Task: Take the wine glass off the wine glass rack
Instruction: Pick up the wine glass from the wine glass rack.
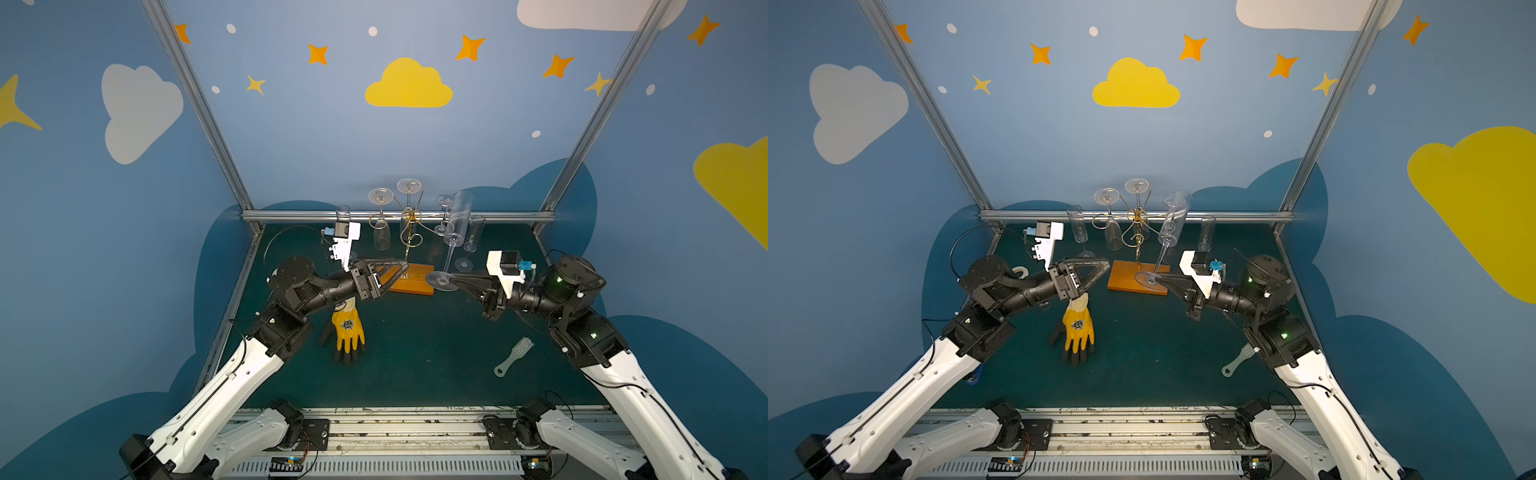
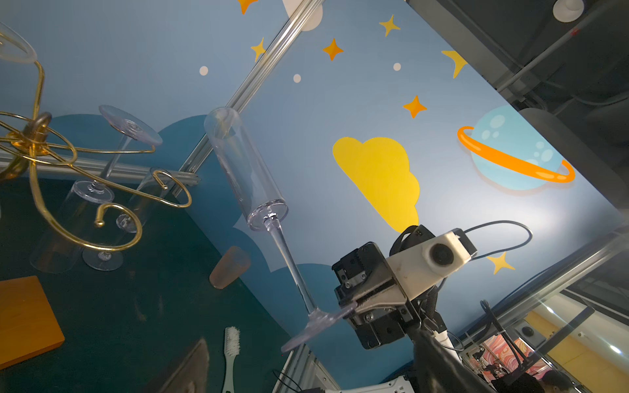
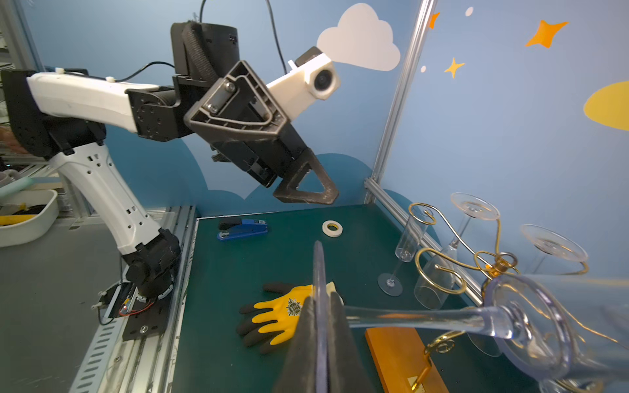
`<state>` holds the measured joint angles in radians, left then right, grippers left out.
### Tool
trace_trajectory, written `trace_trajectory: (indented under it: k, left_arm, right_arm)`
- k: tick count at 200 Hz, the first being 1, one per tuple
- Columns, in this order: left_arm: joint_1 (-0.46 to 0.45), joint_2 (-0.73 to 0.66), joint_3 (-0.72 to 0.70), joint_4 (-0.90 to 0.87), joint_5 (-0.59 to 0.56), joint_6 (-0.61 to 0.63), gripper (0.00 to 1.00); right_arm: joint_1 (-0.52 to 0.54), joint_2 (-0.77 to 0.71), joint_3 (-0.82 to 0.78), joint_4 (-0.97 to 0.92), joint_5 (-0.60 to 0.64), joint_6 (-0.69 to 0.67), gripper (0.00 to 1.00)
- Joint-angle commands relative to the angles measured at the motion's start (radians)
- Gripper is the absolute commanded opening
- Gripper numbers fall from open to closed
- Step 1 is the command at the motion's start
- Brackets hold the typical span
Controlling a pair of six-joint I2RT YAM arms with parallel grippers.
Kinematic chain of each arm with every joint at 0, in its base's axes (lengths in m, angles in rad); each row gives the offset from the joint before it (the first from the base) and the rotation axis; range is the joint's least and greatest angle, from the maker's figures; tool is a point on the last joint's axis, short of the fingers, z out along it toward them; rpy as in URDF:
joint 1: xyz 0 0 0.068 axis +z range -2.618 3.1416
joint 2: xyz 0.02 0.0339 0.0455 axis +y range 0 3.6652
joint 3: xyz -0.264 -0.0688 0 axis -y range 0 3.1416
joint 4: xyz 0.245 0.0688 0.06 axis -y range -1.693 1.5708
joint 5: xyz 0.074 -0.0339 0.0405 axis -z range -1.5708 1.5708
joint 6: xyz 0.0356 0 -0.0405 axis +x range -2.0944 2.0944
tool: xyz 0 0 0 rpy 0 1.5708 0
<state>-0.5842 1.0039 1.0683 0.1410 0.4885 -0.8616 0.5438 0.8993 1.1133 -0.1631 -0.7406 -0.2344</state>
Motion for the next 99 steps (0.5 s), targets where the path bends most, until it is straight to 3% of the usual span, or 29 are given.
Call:
trace_trajectory:
  k: [1,70,99]
  left_arm:
    - [-0.009,0.018,-0.01,0.039,0.034,-0.003,0.91]
    - [-0.037,0.086,-0.009,0.059,0.059,-0.013,0.87]
    - [-0.046,0.107,-0.009,0.061,0.073,-0.018,0.76]
  right_arm:
    - [0.026,0.001,-0.008,0.022,-0.008,-0.114,0.0]
    - [0.135,-0.005,-0.061,-0.003,-0.025,-0.371,0.0]
    - [0.181,-0.024,-0.112,0.03,-0.006,-0.492,0.0]
